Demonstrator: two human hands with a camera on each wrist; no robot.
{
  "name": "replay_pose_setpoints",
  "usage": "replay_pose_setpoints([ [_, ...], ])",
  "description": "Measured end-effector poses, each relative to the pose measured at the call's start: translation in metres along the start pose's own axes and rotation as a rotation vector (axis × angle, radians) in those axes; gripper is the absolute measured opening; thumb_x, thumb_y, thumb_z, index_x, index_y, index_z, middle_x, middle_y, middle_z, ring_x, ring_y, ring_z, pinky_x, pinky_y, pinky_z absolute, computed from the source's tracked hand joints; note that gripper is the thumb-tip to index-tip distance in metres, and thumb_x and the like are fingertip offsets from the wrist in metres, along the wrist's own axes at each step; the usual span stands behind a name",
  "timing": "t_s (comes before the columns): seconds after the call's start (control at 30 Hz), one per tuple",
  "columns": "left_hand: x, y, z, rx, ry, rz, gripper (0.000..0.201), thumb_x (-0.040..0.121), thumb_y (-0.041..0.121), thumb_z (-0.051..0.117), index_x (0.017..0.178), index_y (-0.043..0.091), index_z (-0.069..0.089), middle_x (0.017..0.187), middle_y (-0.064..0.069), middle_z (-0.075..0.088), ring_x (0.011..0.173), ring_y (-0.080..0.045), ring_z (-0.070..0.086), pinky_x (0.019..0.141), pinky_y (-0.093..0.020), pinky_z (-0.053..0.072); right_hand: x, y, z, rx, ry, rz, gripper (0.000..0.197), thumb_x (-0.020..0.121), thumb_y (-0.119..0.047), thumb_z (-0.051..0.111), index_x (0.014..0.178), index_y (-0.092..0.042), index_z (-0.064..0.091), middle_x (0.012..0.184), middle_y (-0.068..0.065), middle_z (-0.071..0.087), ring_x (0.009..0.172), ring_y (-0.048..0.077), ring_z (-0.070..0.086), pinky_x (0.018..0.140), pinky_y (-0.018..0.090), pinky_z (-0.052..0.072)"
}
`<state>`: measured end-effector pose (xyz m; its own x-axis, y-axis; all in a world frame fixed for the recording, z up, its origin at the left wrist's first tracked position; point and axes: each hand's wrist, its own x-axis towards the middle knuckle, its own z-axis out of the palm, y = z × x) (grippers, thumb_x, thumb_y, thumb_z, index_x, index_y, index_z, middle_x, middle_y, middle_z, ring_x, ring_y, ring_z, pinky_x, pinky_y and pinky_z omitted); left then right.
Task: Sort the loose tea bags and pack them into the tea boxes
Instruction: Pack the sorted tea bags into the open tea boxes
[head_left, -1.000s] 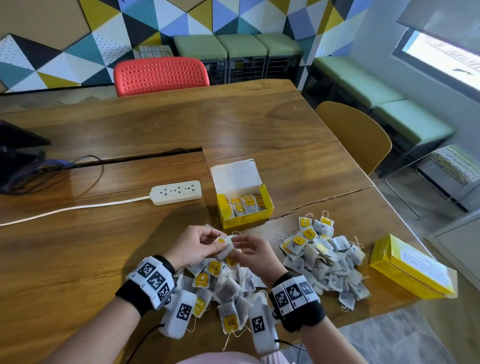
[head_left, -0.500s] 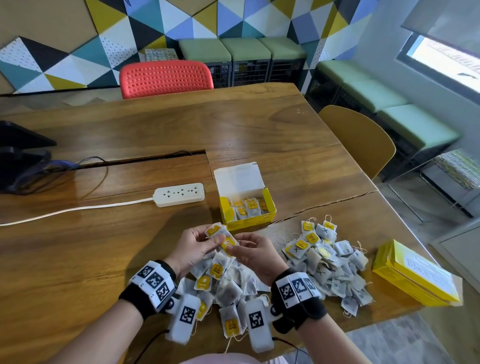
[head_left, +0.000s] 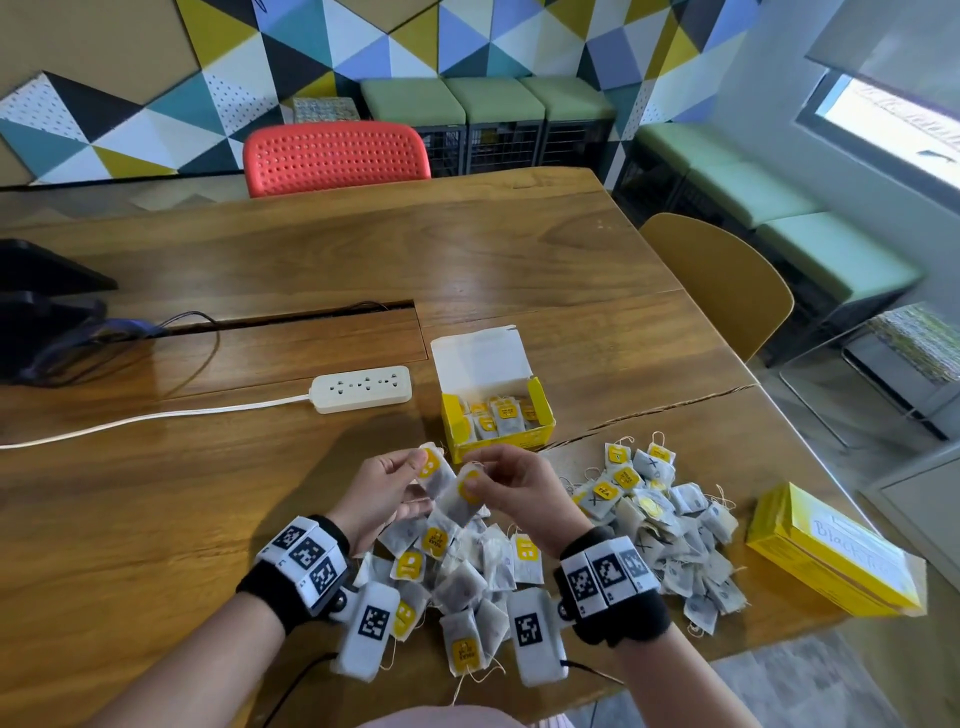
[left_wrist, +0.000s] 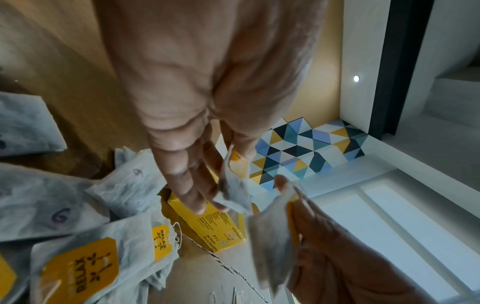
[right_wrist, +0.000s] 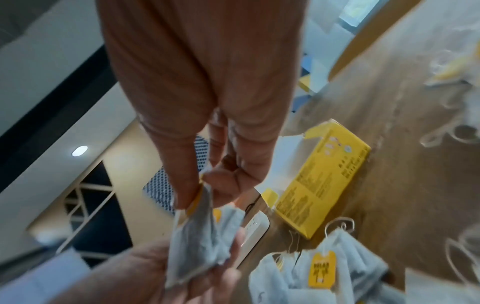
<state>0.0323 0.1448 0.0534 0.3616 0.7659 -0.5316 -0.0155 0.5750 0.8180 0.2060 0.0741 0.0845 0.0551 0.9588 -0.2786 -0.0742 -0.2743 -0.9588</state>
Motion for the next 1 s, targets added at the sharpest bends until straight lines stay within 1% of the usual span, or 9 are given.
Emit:
replay_pose_setpoints([
  [0.1, -0.002, 0.001, 0.002, 0.060, -0.065, -0.001, 0.027, 0.093, 0.023, 0.056, 0.110, 0.005, 0.067, 0.110, -0.023, 0.067, 0.090, -0.033, 0.063, 0.079, -0.041, 0.056, 0.006, -0.003, 0.003, -0.160, -0.026, -0.010, 0.043, 0.073, 0.007, 0.077, 0.105, -0.015, 0.059, 0.076, -0.001, 0.066, 0.072, 0.014, 0.063, 0.079, 0.034, 0.057],
  [0.17, -0.005, 0.003, 0.004, 0.136, -0.115, 0.001, 0.031, 0.089, 0.031, 0.061, 0.109, 0.009, 0.070, 0.106, -0.019, 0.069, 0.089, -0.032, 0.063, 0.077, -0.037, 0.056, 0.013, -0.003, 0.006, -0.272, 0.033, -0.010, 0.056, 0.063, 0.001, 0.085, 0.103, -0.022, 0.054, 0.080, 0.000, 0.068, 0.069, 0.016, 0.063, 0.078, 0.041, 0.058],
  [0.27, -0.010, 0.008, 0.008, 0.214, -0.169, -0.017, 0.039, 0.080, 0.043, 0.062, 0.100, 0.011, 0.072, 0.092, -0.011, 0.072, 0.077, -0.021, 0.066, 0.075, -0.033, 0.056, 0.018, -0.004, 0.008, -0.335, 0.121, -0.015, 0.063, 0.057, -0.006, 0.090, 0.103, -0.019, 0.049, 0.084, 0.004, 0.065, 0.067, 0.016, 0.060, 0.074, 0.044, 0.058],
  [0.43, -0.015, 0.009, 0.005, 0.174, -0.234, 0.005, 0.041, 0.075, 0.035, 0.067, 0.102, 0.005, 0.070, 0.089, -0.007, 0.071, 0.072, -0.012, 0.064, 0.072, -0.027, 0.056, 0.017, -0.006, 0.011, -0.346, 0.194, -0.066, 0.062, 0.055, -0.009, 0.091, 0.100, -0.009, 0.048, 0.078, 0.004, 0.060, 0.067, 0.015, 0.056, 0.072, 0.041, 0.057],
  [0.6, -0.011, 0.006, -0.001, 0.114, -0.104, 0.108, 0.040, 0.066, 0.024, 0.074, 0.103, 0.008, 0.070, 0.101, -0.020, 0.071, 0.083, -0.024, 0.065, 0.069, -0.028, 0.057, 0.013, 0.005, 0.005, -0.239, 0.230, -0.060, 0.058, 0.056, -0.008, 0.092, 0.096, -0.016, 0.051, 0.088, 0.001, 0.064, 0.079, 0.017, 0.067, 0.075, 0.032, 0.059],
  [0.73, -0.009, 0.004, 0.001, 0.136, -0.076, 0.171, 0.032, 0.072, 0.017, 0.075, 0.102, 0.007, 0.071, 0.094, -0.015, 0.073, 0.076, -0.017, 0.065, 0.059, -0.021, 0.054, 0.006, 0.019, 0.009, -0.254, 0.180, -0.013, 0.030, 0.068, -0.020, 0.086, 0.087, -0.016, 0.065, 0.085, 0.006, 0.071, 0.078, 0.021, 0.069, 0.075, 0.038, 0.059],
  [0.8, -0.010, 0.004, 0.004, 0.166, -0.083, 0.211, 0.022, 0.079, 0.013, 0.072, 0.101, 0.009, 0.071, 0.089, -0.007, 0.074, 0.071, -0.010, 0.064, 0.057, -0.016, 0.049, 0.005, 0.024, 0.012, -0.187, 0.156, 0.010, 0.019, 0.073, -0.017, 0.083, 0.079, -0.009, 0.066, 0.077, 0.010, 0.071, 0.069, 0.021, 0.068, 0.066, 0.036, 0.058],
  [0.9, -0.013, 0.002, 0.010, 0.172, -0.196, 0.199, 0.030, 0.085, 0.025, 0.064, 0.109, 0.008, 0.069, 0.099, -0.007, 0.073, 0.081, -0.009, 0.067, 0.069, -0.017, 0.051, 0.003, 0.019, 0.019, -0.035, 0.119, 0.037, 0.011, 0.080, -0.004, 0.075, 0.079, -0.001, 0.065, 0.066, 0.005, 0.066, 0.054, 0.008, 0.060, 0.055, 0.019, 0.049],
  [1.0, -0.014, -0.002, 0.014, 0.205, -0.257, 0.183, 0.031, 0.098, 0.028, 0.046, 0.115, 0.013, 0.067, 0.112, -0.004, 0.071, 0.106, -0.009, 0.065, 0.092, -0.024, 0.050, 0.002, 0.013, 0.025, 0.044, 0.109, 0.042, 0.007, 0.082, -0.003, 0.072, 0.080, 0.000, 0.066, 0.071, 0.000, 0.067, 0.058, 0.007, 0.061, 0.056, 0.017, 0.049],
])
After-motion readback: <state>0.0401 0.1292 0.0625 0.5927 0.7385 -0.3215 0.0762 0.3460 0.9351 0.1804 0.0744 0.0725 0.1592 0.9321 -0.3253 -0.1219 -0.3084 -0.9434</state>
